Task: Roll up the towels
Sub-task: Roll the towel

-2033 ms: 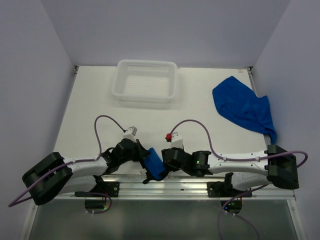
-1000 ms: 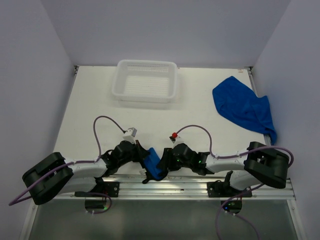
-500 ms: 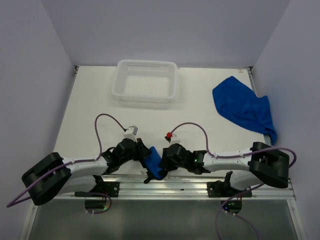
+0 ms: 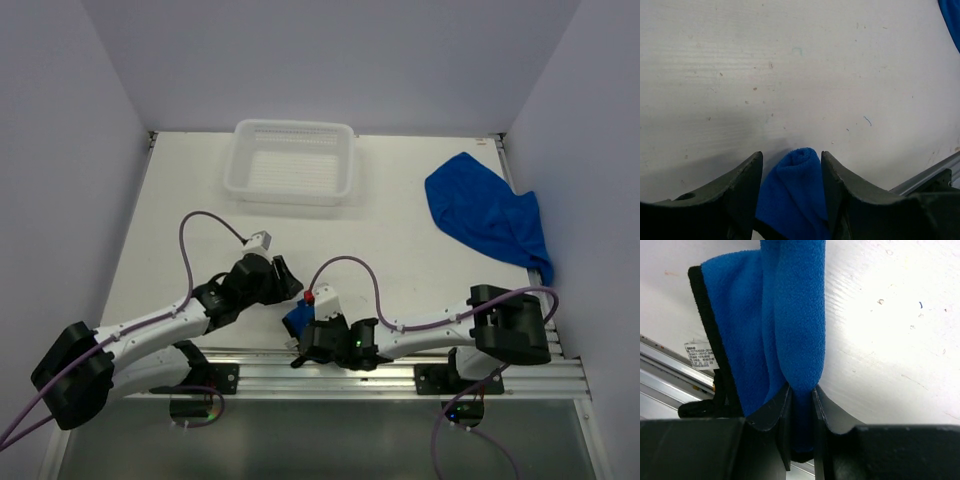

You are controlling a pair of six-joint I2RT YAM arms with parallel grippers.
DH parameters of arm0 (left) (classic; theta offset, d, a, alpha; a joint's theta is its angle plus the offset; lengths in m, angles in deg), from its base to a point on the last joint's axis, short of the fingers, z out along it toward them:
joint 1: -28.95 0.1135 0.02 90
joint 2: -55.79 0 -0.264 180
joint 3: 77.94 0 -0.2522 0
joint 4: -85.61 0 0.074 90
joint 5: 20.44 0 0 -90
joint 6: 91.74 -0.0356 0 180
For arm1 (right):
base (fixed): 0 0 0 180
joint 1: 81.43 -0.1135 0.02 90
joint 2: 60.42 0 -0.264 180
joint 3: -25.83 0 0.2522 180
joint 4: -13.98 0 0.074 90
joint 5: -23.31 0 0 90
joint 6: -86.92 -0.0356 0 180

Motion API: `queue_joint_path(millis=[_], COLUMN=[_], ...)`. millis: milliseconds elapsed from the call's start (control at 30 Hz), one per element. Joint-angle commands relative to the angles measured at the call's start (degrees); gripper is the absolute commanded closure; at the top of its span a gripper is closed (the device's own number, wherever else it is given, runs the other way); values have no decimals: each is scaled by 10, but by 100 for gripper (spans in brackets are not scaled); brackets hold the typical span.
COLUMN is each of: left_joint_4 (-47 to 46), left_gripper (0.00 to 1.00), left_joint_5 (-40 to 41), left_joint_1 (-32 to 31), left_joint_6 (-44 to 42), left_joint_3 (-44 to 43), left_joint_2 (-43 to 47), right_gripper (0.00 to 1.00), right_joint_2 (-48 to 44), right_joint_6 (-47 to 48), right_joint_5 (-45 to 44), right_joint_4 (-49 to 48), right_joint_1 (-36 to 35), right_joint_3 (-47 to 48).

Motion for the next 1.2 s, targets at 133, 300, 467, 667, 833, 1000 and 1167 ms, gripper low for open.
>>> queue_joint_path(millis=[133,300,467,667,833,1000,1167], left_joint_4=[54,57,54,35,21,-12,-56], left_gripper=[45,45,44,44,44,45,46], left_joint_5=[-66,-67,-67,-100,-121,-165,-195], left_joint_1=[17,18,19,24,31,42,42], left_joint_6=[32,34,31,33,35,49,64], left_joint_3=[-32,-48,-62,-81,-92,-77,-72], left_joint_2=[26,25,13,-11,-22,-34,-47], right_gripper=[100,100,100,100,100,100,100], right_joint_2=[77,145,210,301,317,297,316], right_joint_6=[-21,-68,-110,-145,-137,-60,-36], right_joint_5=[-173,-242,-303,-357,-372,-363,-355], right_joint_4=[167,282,394,527,545,464,456], right_joint_1=[-62,-88,-105,-116,-127,-141,-152], right_joint_3=[103,174,245,339,344,301,298])
